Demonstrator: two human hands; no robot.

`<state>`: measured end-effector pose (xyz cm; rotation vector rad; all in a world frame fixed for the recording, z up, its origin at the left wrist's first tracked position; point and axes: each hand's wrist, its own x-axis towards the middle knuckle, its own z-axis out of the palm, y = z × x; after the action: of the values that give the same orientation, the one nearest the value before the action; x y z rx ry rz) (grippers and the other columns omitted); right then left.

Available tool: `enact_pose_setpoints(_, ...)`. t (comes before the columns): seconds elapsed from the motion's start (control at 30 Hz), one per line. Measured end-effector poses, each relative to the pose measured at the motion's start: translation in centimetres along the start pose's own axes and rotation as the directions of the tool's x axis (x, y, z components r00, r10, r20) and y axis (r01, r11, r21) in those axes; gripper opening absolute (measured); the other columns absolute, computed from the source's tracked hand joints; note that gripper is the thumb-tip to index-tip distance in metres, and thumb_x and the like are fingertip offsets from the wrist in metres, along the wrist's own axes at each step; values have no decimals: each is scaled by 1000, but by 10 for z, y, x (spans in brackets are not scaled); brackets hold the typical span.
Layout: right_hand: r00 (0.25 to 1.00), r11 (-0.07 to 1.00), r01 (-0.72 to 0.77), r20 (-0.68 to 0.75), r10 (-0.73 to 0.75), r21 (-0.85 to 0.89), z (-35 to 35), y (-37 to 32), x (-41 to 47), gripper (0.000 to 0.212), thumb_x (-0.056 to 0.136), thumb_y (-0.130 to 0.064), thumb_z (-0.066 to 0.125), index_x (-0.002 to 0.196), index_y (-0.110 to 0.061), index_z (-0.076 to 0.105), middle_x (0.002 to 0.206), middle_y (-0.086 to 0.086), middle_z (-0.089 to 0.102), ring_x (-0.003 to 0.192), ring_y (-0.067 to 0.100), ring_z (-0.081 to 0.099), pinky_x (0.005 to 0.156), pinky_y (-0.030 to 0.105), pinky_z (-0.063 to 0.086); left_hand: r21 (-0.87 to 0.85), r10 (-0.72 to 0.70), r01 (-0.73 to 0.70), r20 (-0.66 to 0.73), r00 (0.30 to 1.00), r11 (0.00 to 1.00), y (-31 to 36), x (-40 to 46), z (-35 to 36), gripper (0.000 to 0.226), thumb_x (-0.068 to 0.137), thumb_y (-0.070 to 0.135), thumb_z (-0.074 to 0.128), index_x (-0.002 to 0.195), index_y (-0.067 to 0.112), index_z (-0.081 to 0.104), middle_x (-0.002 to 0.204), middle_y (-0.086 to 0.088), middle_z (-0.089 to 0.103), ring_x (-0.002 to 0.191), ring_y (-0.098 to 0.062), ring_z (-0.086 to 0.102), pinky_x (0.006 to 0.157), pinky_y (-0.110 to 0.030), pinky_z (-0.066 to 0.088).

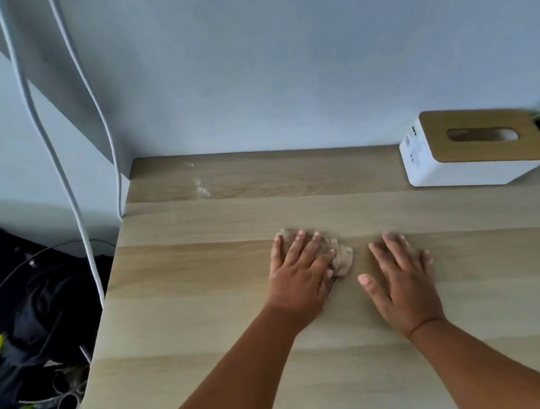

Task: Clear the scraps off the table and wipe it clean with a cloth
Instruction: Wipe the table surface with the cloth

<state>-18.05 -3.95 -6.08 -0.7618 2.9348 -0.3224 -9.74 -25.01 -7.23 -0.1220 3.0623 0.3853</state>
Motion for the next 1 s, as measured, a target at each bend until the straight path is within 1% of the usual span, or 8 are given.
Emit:
enact_pose_setpoints(0.1, 1000, 999, -17, 8, 17, -47, -1, 10, -11, 88, 93, -76, 21, 150, -15, 52, 166, 10, 32, 154, 34, 25, 122, 66, 16, 20, 237, -238, 19, 971, 971, 17, -41, 12, 44, 107, 46, 33, 146, 35, 50, 165, 2, 34, 157, -24, 17, 123, -63, 13)
enact_pose_setpoints(0.2, 1000, 997, -20, 7, 21, -75, 5, 11, -13, 82, 91, -69, 34, 151, -15, 50, 167, 10, 31, 154, 35, 26, 121, 67, 17, 22, 362, -361, -5, 932, 932, -3, -82, 12, 41, 108, 46, 38, 144, 35, 53, 165, 4, 33, 158, -22, 16, 123, -60, 20)
enact_pose_setpoints(0.37, 999, 994, -32, -12, 31, -108, 12, 15, -14, 82, 88, -70, 41, 153, -20, 46, 168, 7, 28, 156, 33, 22, 123, 64, 13, -20, 289, -289, -13, 957, 957, -75, -103, -13, 43, 108, 45, 40, 147, 33, 53, 166, 6, 31, 157, -19, 19, 124, -57, 18)
enact_pose_setpoints(0.47, 998, 994, -35, -49, 30, -108, 17, 18, -13, 82, 89, -71, 42, 154, -21, 44, 169, 6, 26, 156, 32, 21, 124, 63, 11, -44, 82, -85, -64, 995, 995, -94, -66, -24, 47, 104, 45, 37, 143, 30, 58, 161, 3, 41, 155, -20, 26, 123, -58, 20)
enact_pose_setpoints(0.57, 998, 994, -36, -63, 30, -105, 20, 20, -12, 81, 90, -71, 40, 154, -22, 42, 169, 5, 26, 157, 31, 19, 125, 62, 10, -85, -102, 95, -83, 991, 992, -73, -13, -22, 53, 100, 47, 33, 142, 28, 60, 159, 3, 44, 154, -23, 29, 125, -57, 13)
enact_pose_setpoints(0.7, 998, 994, -49, -51, 44, -95, 18, 19, -15, 80, 89, -69, 42, 154, -23, 43, 169, 4, 26, 157, 29, 18, 125, 61, 10, -36, 55, -57, -46, 997, 998, -13, 7, 0, 49, 102, 46, 32, 141, 30, 59, 160, 2, 43, 154, -25, 28, 123, -61, 13)
enact_pose_setpoints(0.83, 995, 989, -93, -31, 90, -116, 12, 11, -9, 80, 83, -68, 42, 147, -22, 52, 163, 7, 37, 152, 34, 30, 120, 65, 20, 14, 274, -274, -16, 961, 962, 9, -45, 13, 45, 106, 46, 38, 143, 29, 57, 161, 1, 41, 155, -24, 24, 122, -61, 19)
enact_pose_setpoints(1.0, 996, 991, -78, -60, 71, -108, 4, -15, 16, 68, 82, -58, 43, 134, -20, 64, 150, 7, 51, 137, 37, 46, 112, 63, 32, 33, 267, -267, -5, 964, 963, -40, -106, -1, 44, 108, 50, 39, 145, 32, 55, 165, 6, 32, 157, -18, 17, 123, -57, 23)
